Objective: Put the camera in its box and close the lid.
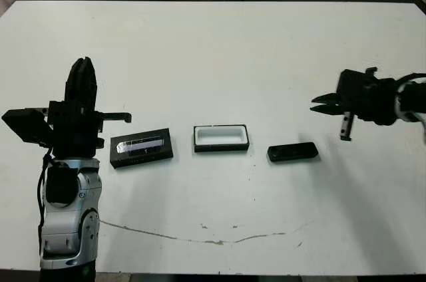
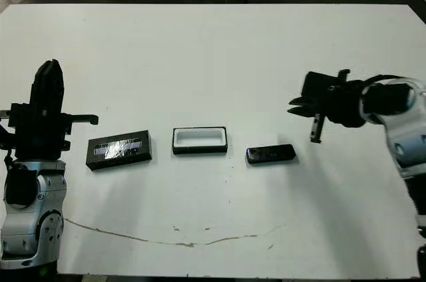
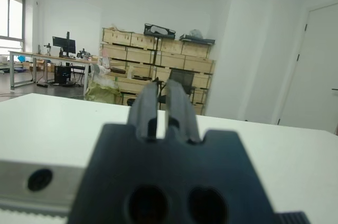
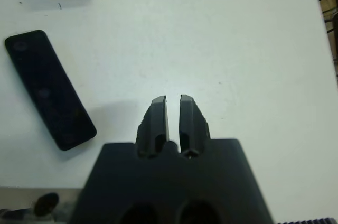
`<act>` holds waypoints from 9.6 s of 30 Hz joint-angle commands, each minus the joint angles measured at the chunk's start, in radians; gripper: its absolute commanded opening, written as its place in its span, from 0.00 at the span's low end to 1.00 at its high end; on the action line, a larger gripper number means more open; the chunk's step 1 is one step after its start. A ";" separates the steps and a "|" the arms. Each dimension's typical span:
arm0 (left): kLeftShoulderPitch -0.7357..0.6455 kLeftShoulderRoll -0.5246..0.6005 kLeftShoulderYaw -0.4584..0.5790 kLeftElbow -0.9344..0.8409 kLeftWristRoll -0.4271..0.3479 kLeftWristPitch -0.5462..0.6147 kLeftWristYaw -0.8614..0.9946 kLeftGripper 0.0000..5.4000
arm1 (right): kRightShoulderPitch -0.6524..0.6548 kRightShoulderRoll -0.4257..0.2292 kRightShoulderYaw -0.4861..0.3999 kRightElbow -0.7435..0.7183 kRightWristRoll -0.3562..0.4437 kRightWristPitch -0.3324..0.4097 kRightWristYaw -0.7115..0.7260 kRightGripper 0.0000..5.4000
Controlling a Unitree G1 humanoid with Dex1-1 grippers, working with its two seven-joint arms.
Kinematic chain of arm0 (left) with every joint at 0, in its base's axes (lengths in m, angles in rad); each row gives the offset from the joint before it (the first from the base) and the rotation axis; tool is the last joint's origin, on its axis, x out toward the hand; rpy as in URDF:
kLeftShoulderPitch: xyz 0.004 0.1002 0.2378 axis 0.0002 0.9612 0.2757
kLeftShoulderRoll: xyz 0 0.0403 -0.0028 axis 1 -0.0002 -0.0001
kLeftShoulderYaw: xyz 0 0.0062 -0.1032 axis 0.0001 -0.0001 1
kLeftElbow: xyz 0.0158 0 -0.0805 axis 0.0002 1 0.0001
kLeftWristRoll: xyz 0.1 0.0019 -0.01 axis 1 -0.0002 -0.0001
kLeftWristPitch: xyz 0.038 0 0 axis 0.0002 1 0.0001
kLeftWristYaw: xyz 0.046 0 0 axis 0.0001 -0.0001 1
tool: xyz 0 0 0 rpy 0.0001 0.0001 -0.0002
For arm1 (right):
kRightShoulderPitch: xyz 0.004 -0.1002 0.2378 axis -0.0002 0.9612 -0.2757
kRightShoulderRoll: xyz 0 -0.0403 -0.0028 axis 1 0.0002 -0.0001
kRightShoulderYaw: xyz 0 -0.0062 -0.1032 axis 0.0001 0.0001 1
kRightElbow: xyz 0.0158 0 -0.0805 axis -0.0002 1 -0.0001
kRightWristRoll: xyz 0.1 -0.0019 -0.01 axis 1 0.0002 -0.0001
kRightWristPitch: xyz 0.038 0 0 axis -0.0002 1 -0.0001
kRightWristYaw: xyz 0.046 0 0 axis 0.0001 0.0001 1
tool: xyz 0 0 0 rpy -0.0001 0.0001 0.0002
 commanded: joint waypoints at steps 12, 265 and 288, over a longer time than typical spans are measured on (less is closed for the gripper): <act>0.025 0.005 0.002 0.025 0.007 -0.012 -0.006 0.00 | -0.001 0.034 0.098 0.096 -0.074 -0.097 0.063 0.00; 0.067 -0.023 -0.016 0.001 -0.016 0.040 0.023 0.00 | -0.382 0.415 0.047 0.588 0.161 -0.044 0.414 0.07; 0.069 -0.026 -0.014 -0.009 -0.024 0.054 0.021 0.00 | -0.320 0.418 0.078 0.492 0.143 0.007 0.400 0.07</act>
